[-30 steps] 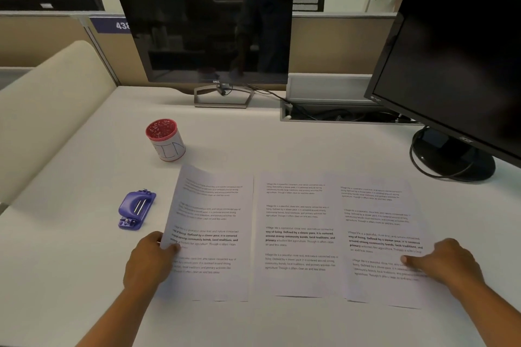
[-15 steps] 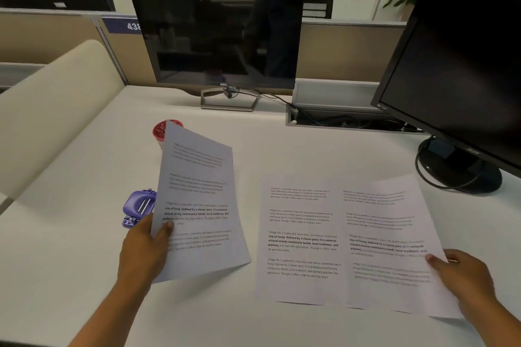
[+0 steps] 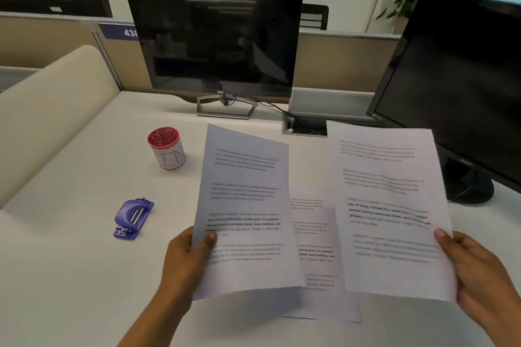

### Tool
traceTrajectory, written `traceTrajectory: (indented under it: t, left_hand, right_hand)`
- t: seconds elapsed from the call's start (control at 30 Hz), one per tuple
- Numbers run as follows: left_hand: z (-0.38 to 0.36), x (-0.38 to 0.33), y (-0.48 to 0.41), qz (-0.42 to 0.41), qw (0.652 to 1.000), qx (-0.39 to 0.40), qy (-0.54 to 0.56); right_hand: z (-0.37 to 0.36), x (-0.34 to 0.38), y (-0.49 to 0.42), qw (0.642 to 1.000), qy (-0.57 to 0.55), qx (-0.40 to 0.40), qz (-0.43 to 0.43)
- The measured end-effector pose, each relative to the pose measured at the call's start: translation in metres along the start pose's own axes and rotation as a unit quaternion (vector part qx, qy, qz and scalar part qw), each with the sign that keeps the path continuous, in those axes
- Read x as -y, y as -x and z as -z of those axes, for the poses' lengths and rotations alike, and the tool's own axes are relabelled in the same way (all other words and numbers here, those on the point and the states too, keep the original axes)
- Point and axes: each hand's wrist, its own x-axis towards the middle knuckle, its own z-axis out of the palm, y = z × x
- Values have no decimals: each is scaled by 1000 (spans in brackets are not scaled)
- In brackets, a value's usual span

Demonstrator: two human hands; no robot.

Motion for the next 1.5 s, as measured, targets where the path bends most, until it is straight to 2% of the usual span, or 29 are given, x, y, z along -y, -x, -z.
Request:
traceTrajectory:
  t: [0.13,0.37,0.5,0.6,0.67,0.73,0.8,0.83,0.87,0.93,1.1,1.13,1.17,1.27,1.33,1.5]
  left_hand:
    - [-27,0,12,29,998,58,21]
    - [-61,-11,38,80,977,170,102]
    - [-73,-16,49,86,961,247,86]
    - [-76,-16,51,91,955,273,75]
    - [-75,-14,49,99,952,285,52]
    - [-75,-10,44,105,957,268,12]
    - [-76,-2,37,84,977,186,-66]
    - [-77,3,32,38,980,133,-146]
    - [-78,9,27,-22,964,86,-250]
    - [-82,20,19,-96,910,35,-401]
    - [-110,32,11,-89,833,59,-543]
    - [-113,34,10,-92,824,57,-557]
    - [-115,35,9,-89,829,51,-550]
    - [-117,35,5,-49,881,53,-468]
    - [-116,32,1,-29,900,67,-430]
    - [-109,26,-7,9,911,73,-405]
  right_hand:
    - [-30,-7,13,998,-13,57,2]
    - [-62,-27,24,995,14,100,-3]
    - [-66,-33,26,990,13,136,-43]
    - [-63,-35,27,984,26,166,-53]
    - [-59,-37,25,987,34,154,-43]
    - [-54,-38,22,990,38,133,-37]
    - [-48,-40,20,992,24,117,-38]
    - [-45,-41,20,993,13,113,-38]
    - [-42,-42,19,993,6,108,-38]
    - [-37,-43,19,995,4,96,-35]
    - [-27,-43,16,997,6,74,-20]
    - [-26,-43,16,997,4,73,-18]
    - [-24,-43,15,997,2,72,-17]
    - [-18,-42,14,998,-9,67,-16]
    - [-15,-43,14,998,-12,62,-15]
    - [-13,-47,17,998,-27,50,-19]
